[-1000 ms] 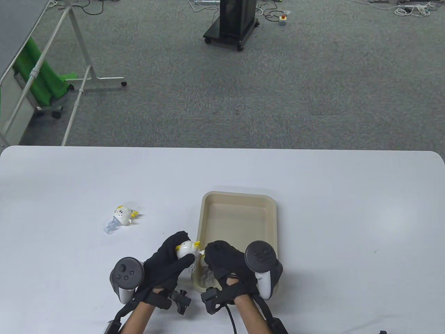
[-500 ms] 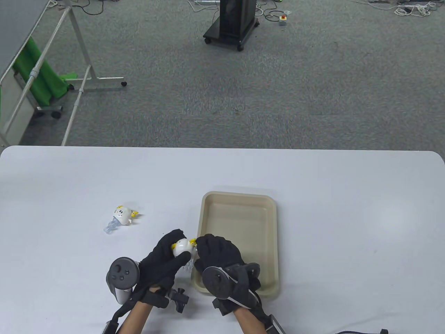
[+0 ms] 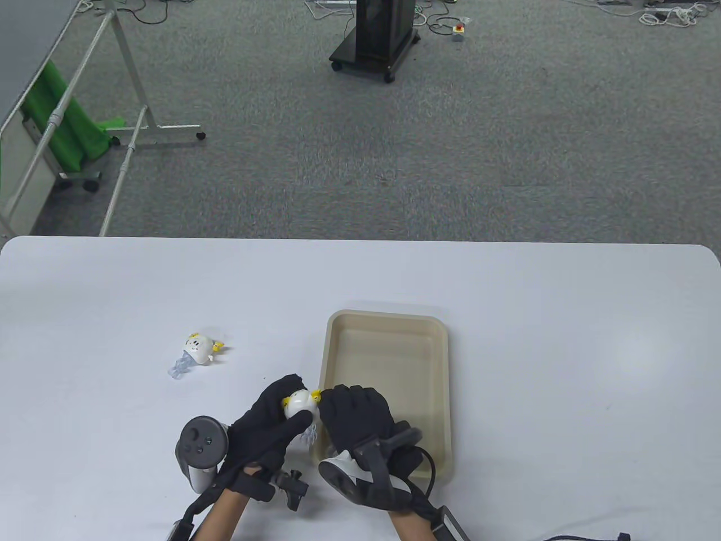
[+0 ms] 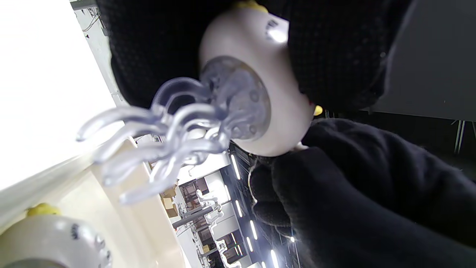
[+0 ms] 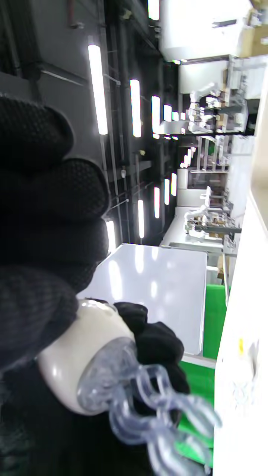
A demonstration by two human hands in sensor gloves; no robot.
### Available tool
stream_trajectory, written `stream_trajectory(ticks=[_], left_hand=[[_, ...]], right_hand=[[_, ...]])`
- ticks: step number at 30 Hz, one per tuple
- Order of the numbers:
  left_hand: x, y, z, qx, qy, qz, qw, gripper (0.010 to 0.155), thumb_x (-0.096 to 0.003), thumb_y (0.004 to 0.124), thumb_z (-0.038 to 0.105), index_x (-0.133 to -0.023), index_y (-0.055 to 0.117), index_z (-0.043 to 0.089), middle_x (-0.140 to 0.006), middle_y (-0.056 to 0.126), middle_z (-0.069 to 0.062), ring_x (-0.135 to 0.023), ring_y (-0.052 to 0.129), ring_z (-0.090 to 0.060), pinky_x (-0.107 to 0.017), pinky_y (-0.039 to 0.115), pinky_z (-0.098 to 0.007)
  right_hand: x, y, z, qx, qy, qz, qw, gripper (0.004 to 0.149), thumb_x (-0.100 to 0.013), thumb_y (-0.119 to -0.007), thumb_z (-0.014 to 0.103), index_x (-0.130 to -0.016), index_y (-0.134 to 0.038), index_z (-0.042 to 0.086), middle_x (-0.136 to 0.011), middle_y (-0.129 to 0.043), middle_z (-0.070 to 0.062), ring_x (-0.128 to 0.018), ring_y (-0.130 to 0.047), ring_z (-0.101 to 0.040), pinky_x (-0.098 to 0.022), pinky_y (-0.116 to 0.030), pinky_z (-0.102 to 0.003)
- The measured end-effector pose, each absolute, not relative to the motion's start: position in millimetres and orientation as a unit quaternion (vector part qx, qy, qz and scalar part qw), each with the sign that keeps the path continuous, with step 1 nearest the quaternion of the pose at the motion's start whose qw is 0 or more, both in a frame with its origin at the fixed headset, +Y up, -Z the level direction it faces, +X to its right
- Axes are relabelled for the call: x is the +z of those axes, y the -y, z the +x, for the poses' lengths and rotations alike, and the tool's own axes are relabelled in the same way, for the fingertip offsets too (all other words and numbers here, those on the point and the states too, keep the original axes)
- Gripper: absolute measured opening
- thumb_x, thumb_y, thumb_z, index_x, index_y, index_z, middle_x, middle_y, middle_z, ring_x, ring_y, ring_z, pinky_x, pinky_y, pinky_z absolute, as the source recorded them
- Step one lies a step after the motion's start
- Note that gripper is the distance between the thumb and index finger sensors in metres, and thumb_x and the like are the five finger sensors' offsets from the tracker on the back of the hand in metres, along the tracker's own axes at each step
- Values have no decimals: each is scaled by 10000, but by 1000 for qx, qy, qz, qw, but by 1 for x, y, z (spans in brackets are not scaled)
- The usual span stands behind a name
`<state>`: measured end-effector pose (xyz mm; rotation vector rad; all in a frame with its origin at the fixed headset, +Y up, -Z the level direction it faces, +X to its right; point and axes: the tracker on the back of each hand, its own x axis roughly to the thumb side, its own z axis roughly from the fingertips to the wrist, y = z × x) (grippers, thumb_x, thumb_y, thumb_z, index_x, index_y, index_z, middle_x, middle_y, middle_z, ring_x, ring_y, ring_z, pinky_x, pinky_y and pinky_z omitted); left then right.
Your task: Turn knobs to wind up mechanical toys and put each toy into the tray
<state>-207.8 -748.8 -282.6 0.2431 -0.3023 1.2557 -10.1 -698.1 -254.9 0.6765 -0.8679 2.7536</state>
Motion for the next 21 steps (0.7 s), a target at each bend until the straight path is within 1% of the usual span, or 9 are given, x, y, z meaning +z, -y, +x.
stream_trajectory(ticks=[4,6,8,10,12,14,16,19,21], left_hand=[[-283,748,-208,580,149,108,793,725,-365,894,444,-1011,770,140,-890,915,-128,-673,1030,-384,-457,979,-404],[-283,746,-206,580,159,105,792,724,-365,893,443,-1011,771,141,-893,913,-128,-675,1029,-385,-459,979,-403],[-283,743,-202,576,168,103,794,723,-366,894,441,-1012,769,142,-894,912,-127,-679,1028,-384,-463,978,-404],[-281,741,-196,566,174,104,799,723,-368,892,441,-1015,764,144,-896,910,-126,-684,1026,-382,-466,978,-403],[-281,737,-190,555,177,107,805,723,-366,895,439,-1015,765,145,-899,908,-124,-689,1023,-382,-470,975,-405],[-282,732,-185,535,183,110,818,722,-372,889,444,-1019,759,153,-907,903,-117,-696,1022,-376,-477,976,-399],[-287,727,-181,529,178,104,823,723,-378,884,453,-1027,751,166,-918,899,-104,-709,1022,-363,-490,976,-388],[-296,717,-174,502,169,90,843,723,-404,867,486,-1056,713,214,-962,871,-58,-762,1006,-325,-541,970,-351],[-305,710,-167,486,164,89,854,721,-414,866,486,-1062,706,212,-968,865,-56,-771,1000,-324,-546,965,-352]], right_hand=[[-272,695,6,932,170,208,244,425,-421,-773,359,-782,-847,146,-716,-944,-91,-571,-956,-290,-513,-802,-468],[-284,699,18,910,109,193,350,426,-435,-763,385,-737,-871,105,-634,-972,-111,-478,-976,-295,-434,-822,-472],[-293,708,30,867,38,125,482,422,-440,-773,380,-663,-896,44,-527,-992,-139,-370,-979,-307,-344,-824,-482],[-296,718,38,821,-11,49,569,417,-429,-789,384,-581,-911,15,-424,-1004,-137,-267,-979,-292,-259,-829,-470],[-296,723,44,800,-29,-6,599,408,-421,-787,390,-532,-915,19,-359,-1008,-112,-199,-980,-260,-202,-839,-446],[-295,722,49,799,-30,-30,599,404,-416,-786,394,-516,-920,26,-335,-1011,-99,-176,-979,-246,-184,-843,-434],[-297,718,53,807,-19,-10,590,413,-426,-780,407,-549,-913,36,-376,-1010,-97,-215,-984,-250,-218,-843,-436],[-299,713,62,815,-3,-2,580,436,-431,-781,431,-632,-898,62,-488,-1003,-118,-326,-986,-301,-300,-829,-476],[-298,710,71,819,34,-14,573,502,-420,-784,484,-686,-883,70,-565,-989,-138,-398,-978,-332,-350,-815,-498]])
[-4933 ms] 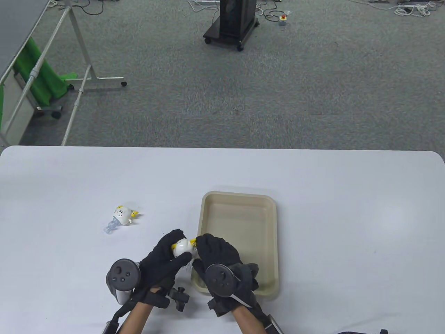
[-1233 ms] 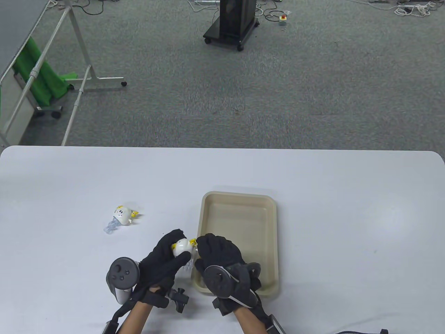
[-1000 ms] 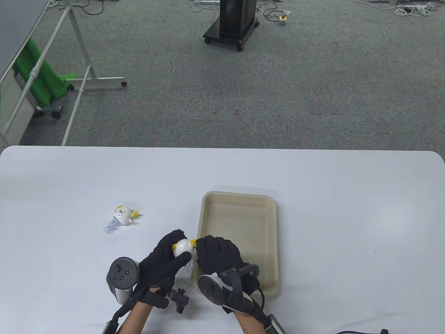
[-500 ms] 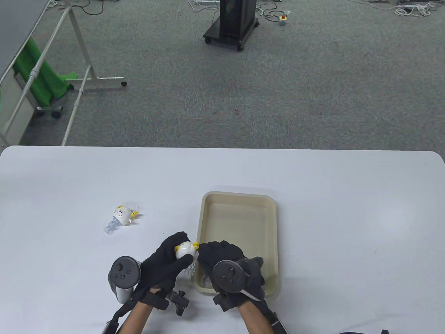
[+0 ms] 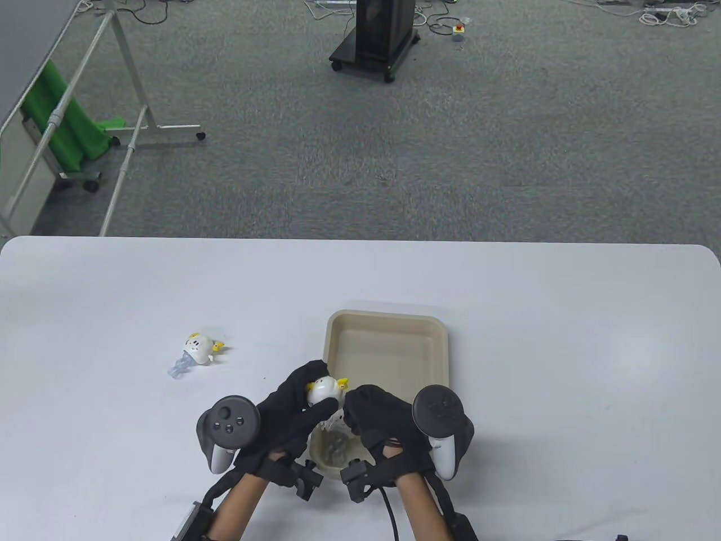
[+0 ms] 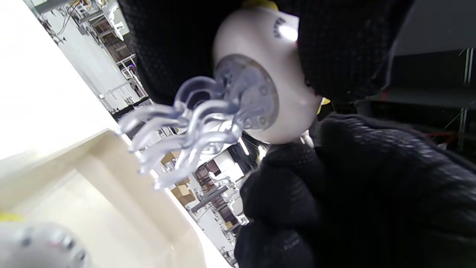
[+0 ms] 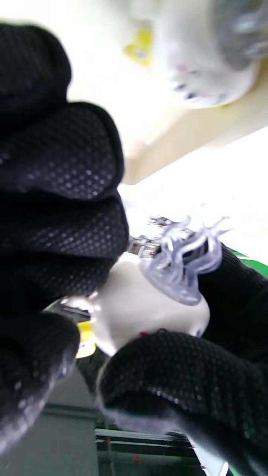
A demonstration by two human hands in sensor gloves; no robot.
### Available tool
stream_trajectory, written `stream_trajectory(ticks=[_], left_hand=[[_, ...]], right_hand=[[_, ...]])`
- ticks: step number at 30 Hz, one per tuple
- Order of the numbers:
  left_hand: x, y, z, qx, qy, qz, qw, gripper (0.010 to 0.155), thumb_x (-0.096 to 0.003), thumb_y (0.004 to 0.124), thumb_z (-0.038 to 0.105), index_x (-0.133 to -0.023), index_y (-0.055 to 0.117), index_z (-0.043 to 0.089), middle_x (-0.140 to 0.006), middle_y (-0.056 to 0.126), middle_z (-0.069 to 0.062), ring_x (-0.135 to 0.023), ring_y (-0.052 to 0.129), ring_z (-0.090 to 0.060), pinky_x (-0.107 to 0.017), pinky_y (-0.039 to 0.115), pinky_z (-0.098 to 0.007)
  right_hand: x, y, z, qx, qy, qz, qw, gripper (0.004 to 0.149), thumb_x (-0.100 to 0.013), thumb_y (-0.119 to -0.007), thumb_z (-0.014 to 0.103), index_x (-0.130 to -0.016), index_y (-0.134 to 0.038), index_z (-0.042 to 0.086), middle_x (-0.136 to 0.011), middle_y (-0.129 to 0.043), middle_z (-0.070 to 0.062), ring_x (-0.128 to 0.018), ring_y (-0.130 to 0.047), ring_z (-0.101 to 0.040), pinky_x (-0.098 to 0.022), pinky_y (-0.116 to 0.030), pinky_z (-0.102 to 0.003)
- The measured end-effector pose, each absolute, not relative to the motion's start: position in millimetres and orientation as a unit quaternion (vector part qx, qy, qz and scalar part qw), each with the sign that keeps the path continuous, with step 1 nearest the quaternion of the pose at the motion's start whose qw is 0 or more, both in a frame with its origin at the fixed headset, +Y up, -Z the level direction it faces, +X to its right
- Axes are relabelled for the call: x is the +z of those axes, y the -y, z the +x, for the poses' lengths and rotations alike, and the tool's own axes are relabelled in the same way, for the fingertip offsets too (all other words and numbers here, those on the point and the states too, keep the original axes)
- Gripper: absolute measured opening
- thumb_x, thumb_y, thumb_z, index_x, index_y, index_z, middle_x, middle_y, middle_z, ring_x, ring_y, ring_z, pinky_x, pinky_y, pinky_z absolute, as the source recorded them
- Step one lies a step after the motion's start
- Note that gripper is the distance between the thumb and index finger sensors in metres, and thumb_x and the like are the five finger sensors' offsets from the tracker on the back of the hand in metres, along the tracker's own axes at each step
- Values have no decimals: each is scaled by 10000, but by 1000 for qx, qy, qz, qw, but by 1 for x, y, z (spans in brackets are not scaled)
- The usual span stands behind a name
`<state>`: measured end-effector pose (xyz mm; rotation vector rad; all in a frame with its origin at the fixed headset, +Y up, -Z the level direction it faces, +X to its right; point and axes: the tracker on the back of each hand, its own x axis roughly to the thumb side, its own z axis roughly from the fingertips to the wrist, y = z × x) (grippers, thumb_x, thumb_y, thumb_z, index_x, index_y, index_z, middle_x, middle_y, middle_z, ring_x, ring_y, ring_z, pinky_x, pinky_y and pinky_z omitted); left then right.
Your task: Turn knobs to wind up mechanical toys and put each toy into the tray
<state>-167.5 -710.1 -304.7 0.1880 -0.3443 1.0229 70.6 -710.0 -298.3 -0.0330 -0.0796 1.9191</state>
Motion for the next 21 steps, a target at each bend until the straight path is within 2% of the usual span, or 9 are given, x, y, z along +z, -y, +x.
stream_trajectory(ticks=[5,8,11,21], left_hand=[[-336,700,-141,412,133,42,900,723,-427,861,490,-1077,685,226,-994,845,-46,-806,987,-313,-577,954,-354],[-357,705,-123,350,116,8,929,720,-426,868,485,-1076,693,228,-998,847,-45,-811,988,-318,-578,953,-360],[-379,715,-108,289,99,-61,950,717,-430,868,477,-1080,693,231,-1008,843,-50,-816,987,-326,-587,949,-364],[-415,750,-72,182,87,-206,958,712,-409,895,448,-1068,744,226,-999,872,-81,-801,989,-376,-574,939,-402]], right_hand=[[-297,707,95,805,79,-57,585,552,-425,-768,517,-746,-850,76,-650,-956,-153,-481,-955,-361,-411,-789,-519],[-297,708,107,792,91,-78,598,552,-434,-760,515,-757,-842,75,-666,-947,-158,-498,-946,-368,-425,-780,-524],[-297,709,113,786,86,-86,606,556,-442,-752,517,-771,-832,75,-683,-938,-159,-517,-937,-374,-440,-771,-528],[-299,710,114,783,83,-84,611,557,-445,-746,516,-776,-828,77,-692,-933,-162,-526,-932,-378,-447,-766,-531]])
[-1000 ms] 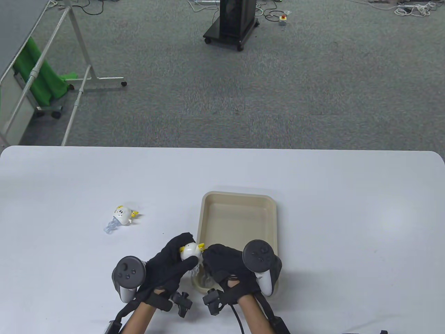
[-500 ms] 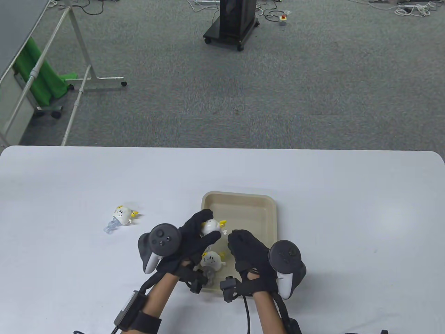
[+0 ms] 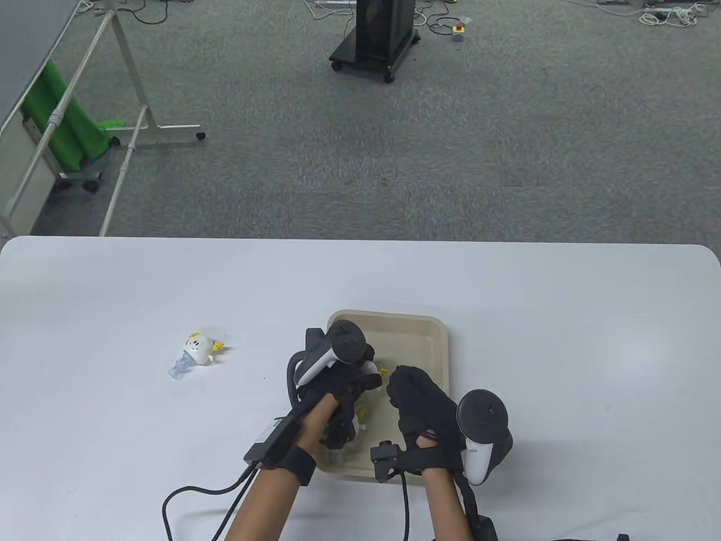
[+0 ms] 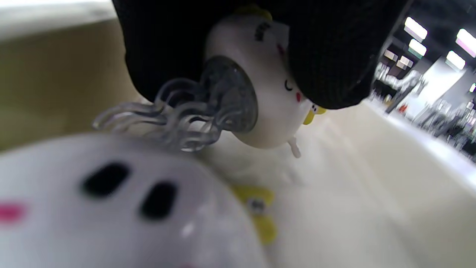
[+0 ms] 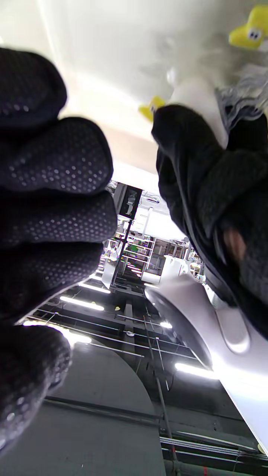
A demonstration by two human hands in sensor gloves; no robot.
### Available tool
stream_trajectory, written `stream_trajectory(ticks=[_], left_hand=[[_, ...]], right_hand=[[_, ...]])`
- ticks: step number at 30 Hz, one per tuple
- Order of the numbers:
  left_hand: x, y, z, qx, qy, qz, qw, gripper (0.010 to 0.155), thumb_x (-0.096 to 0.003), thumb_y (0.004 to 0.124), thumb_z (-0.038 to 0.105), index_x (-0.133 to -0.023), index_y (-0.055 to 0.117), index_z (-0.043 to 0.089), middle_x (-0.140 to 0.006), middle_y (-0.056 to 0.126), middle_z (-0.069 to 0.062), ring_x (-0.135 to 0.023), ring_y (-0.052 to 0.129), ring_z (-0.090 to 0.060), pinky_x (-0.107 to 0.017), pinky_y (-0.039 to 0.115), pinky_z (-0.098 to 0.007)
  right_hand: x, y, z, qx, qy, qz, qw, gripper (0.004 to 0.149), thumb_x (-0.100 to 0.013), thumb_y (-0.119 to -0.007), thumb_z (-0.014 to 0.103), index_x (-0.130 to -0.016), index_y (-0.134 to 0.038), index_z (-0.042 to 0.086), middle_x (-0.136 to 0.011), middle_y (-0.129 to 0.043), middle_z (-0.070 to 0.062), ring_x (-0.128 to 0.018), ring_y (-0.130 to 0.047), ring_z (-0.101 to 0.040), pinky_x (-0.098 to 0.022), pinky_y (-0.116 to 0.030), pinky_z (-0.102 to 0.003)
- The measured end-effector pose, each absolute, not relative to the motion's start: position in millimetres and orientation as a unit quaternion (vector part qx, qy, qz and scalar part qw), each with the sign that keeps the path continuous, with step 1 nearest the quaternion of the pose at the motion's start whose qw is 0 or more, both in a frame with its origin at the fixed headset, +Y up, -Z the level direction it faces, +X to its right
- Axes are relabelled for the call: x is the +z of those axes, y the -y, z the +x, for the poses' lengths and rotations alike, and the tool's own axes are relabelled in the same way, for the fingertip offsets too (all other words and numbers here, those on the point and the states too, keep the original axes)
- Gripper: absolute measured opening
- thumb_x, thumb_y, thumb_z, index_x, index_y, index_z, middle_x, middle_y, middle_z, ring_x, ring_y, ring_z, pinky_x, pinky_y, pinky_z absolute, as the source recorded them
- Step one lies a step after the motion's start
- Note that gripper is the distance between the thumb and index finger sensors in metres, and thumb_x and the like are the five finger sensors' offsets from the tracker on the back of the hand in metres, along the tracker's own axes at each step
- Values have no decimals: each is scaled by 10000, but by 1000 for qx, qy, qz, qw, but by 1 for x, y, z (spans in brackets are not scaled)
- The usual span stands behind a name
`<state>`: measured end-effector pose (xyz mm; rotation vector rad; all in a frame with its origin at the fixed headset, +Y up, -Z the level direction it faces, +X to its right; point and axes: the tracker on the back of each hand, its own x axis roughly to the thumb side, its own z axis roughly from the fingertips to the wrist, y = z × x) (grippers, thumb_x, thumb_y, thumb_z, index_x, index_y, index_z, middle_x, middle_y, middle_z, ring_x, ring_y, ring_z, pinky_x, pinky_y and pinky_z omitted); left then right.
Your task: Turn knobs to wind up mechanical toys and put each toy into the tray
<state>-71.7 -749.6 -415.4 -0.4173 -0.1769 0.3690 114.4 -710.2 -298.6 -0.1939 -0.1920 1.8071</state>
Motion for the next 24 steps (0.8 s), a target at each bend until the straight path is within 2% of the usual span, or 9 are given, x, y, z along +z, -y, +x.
stream_trajectory(ticks=[2,5,8,10,13,16,21,24], left_hand=[[-418,756,-70,168,87,-234,954,718,-407,894,446,-1072,744,219,-1003,865,-103,-803,983,-367,-574,925,-409],[-416,747,-76,173,100,-212,957,775,-414,876,485,-1115,687,215,-1050,812,-132,-860,932,-421,-586,893,-434],[-413,728,-94,205,111,-148,961,781,-429,836,532,-1124,668,218,-1074,778,-130,-888,909,-424,-587,885,-434],[-411,708,-121,229,108,-81,964,765,-435,825,536,-1115,680,219,-1072,781,-128,-893,897,-438,-599,860,-476],[-410,693,-161,219,84,-29,972,759,-440,818,530,-1107,687,193,-1054,790,-148,-873,901,-451,-583,859,-489],[-411,688,-216,180,32,12,983,769,-447,802,536,-1110,676,166,-1055,776,-170,-877,880,-475,-581,845,-511],[-411,706,-293,128,-49,9,991,829,-457,771,571,-1143,603,139,-1108,671,-213,-948,763,-531,-631,773,-566],[-412,722,-321,126,-78,-6,989,858,-458,761,583,-1162,558,136,-1137,600,-233,-986,685,-561,-658,728,-590]], right_hand=[[-299,711,113,783,81,-82,611,555,-446,-743,513,-775,-830,75,-690,-934,-163,-525,-932,-378,-446,-766,-532],[-300,713,112,787,77,-80,607,556,-445,-745,514,-775,-830,74,-690,-934,-165,-523,-932,-379,-446,-765,-533],[-300,714,110,791,75,-80,602,558,-444,-745,515,-775,-829,74,-689,-934,-165,-522,-933,-379,-443,-766,-533],[-300,715,107,794,74,-79,598,558,-444,-746,513,-773,-831,71,-684,-936,-167,-520,-933,-380,-441,-766,-534],[-300,716,104,799,74,-74,592,558,-443,-745,514,-772,-832,72,-682,-938,-167,-517,-935,-379,-440,-768,-532],[-301,717,100,803,72,-70,588,558,-443,-745,513,-771,-833,71,-682,-937,-169,-515,-935,-381,-438,-768,-533],[-303,720,95,811,64,-64,578,557,-443,-744,512,-770,-834,70,-682,-938,-169,-515,-935,-382,-438,-767,-534],[-304,720,91,813,59,-60,576,558,-444,-742,511,-771,-834,68,-682,-938,-170,-514,-934,-383,-438,-766,-535]])
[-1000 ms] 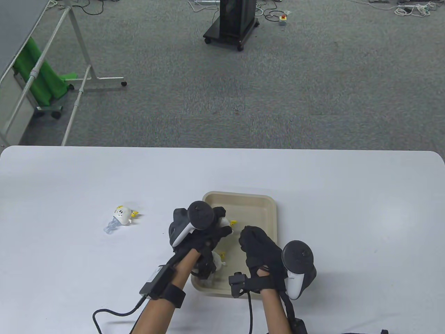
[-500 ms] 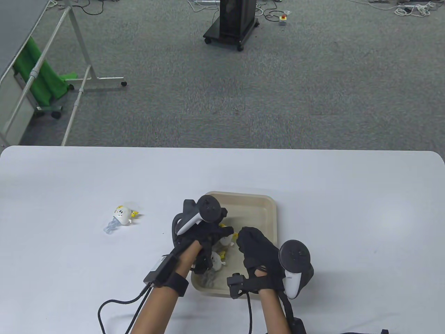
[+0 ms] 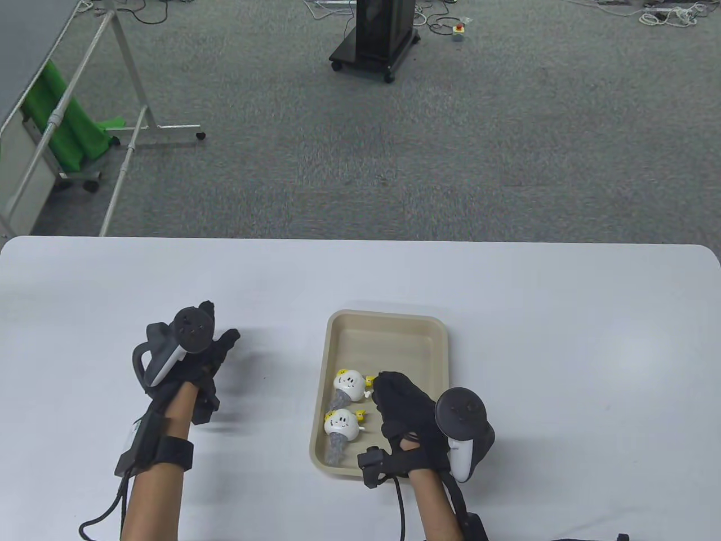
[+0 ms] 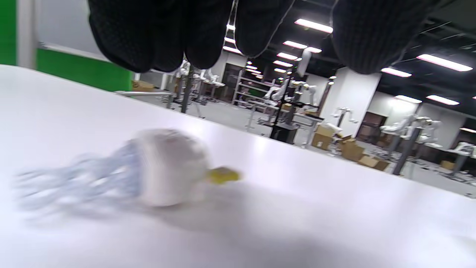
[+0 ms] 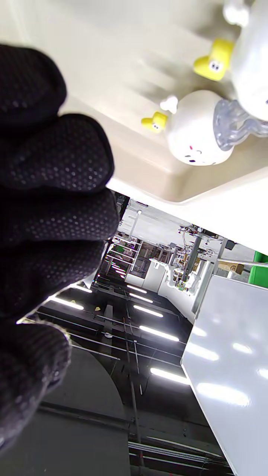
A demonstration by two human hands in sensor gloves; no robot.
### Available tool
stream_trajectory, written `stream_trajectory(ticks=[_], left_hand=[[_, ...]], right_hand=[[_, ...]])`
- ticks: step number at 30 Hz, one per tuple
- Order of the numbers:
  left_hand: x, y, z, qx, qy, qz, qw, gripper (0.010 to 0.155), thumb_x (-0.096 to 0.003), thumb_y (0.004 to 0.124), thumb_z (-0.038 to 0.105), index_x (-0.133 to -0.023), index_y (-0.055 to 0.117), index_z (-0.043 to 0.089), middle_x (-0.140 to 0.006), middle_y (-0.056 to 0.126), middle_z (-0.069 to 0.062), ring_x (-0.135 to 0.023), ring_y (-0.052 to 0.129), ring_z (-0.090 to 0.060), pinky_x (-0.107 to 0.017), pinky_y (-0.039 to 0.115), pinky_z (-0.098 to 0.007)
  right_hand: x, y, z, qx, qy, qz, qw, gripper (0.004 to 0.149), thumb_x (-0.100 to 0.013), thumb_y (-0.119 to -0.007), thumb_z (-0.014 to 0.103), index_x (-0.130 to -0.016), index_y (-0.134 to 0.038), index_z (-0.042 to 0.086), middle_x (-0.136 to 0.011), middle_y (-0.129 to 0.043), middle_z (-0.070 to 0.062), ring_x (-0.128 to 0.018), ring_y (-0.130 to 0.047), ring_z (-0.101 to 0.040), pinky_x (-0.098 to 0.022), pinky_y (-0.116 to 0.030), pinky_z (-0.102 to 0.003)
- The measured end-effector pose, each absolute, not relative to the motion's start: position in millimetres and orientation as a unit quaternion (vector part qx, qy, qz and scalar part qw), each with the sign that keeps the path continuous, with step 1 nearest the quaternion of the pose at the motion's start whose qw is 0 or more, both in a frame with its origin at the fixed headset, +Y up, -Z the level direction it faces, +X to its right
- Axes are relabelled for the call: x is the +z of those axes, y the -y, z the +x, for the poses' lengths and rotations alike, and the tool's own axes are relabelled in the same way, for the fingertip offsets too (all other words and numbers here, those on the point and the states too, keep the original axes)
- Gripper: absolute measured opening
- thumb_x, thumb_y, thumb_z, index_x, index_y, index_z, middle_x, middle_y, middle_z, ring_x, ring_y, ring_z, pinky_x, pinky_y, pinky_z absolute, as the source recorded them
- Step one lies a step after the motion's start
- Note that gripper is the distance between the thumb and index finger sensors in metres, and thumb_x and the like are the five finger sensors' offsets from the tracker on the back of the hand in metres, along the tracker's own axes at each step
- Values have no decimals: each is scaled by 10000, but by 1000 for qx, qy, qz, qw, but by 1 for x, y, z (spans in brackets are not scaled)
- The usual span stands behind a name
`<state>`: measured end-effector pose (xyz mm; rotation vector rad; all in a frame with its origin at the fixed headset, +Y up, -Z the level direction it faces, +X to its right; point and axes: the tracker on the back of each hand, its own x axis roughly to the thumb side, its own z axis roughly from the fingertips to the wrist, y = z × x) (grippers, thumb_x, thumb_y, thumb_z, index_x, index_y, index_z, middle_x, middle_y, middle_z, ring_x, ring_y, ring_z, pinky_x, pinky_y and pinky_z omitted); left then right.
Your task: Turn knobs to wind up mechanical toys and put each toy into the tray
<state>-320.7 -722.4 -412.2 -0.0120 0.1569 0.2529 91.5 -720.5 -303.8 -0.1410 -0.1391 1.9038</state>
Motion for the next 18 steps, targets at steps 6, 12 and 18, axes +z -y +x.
stream_trajectory(ticks=[6,12,18], left_hand=[[-420,753,-346,102,-101,-51,988,873,-468,720,587,-1196,454,185,-1189,470,-230,-1055,554,-569,-717,651,-609],[-430,772,-346,117,-123,-104,980,790,-490,660,558,-1197,485,250,-1206,463,-200,-1063,526,-571,-733,619,-616],[-431,778,-342,140,-129,-82,978,724,-490,701,505,-1163,590,261,-1158,655,-139,-1024,672,-530,-704,669,-617]], right_hand=[[-305,720,86,820,54,-47,569,556,-444,-741,510,-770,-835,68,-680,-939,-173,-511,-936,-385,-436,-767,-536],[-305,719,85,819,53,-40,570,554,-445,-740,507,-767,-838,67,-677,-941,-175,-509,-936,-385,-434,-767,-537],[-305,719,85,818,53,-41,572,554,-447,-737,506,-766,-839,65,-677,-941,-175,-510,-935,-386,-434,-766,-538]])
